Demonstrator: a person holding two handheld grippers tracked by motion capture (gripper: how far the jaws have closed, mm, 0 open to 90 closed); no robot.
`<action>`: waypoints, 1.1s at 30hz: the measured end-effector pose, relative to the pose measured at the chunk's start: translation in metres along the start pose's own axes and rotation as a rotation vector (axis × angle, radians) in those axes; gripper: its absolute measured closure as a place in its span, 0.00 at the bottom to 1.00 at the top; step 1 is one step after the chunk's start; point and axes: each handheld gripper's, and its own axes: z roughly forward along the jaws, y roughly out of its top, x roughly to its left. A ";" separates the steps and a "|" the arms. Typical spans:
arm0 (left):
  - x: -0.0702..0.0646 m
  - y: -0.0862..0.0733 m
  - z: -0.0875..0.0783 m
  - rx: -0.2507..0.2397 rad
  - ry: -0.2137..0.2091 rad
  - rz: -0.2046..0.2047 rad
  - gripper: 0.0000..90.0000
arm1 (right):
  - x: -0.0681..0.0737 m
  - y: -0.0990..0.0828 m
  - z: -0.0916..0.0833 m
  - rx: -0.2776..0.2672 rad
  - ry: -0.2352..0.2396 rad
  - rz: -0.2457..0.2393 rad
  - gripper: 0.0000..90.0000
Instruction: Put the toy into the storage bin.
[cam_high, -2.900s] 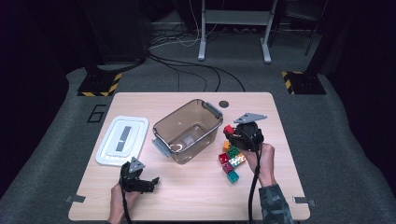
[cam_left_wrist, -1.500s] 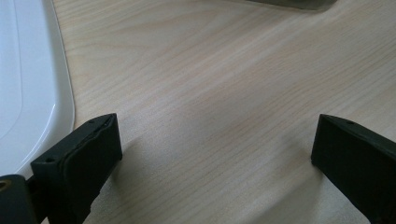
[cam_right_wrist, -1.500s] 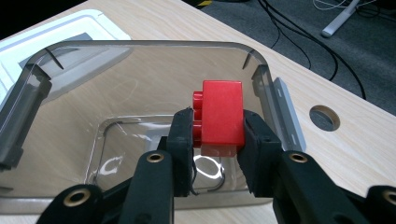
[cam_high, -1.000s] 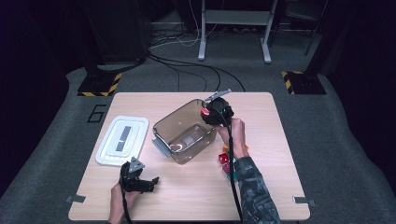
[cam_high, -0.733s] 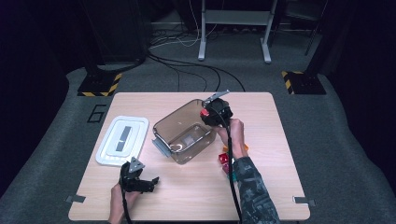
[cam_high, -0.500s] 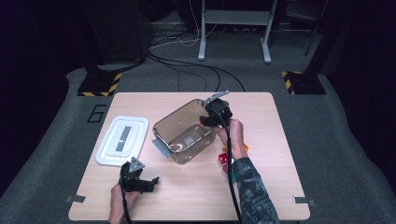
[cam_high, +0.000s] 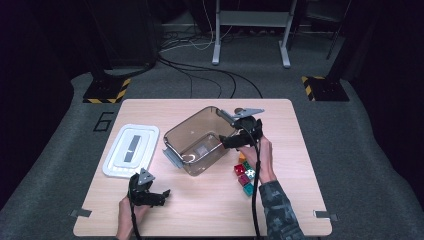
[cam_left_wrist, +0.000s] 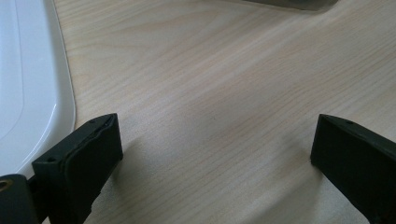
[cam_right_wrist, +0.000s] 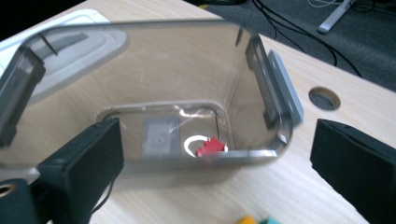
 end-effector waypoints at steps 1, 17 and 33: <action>0.000 0.000 0.000 0.000 0.000 -0.001 0.02 | 0.000 0.000 0.000 0.000 0.000 0.000 0.00; -0.001 0.000 0.000 -0.001 0.001 -0.002 0.02 | -0.013 -0.067 -0.013 0.057 0.007 0.071 0.00; 0.000 0.000 0.000 0.002 0.001 -0.002 0.02 | -0.001 -0.126 -0.014 0.106 0.022 0.126 0.00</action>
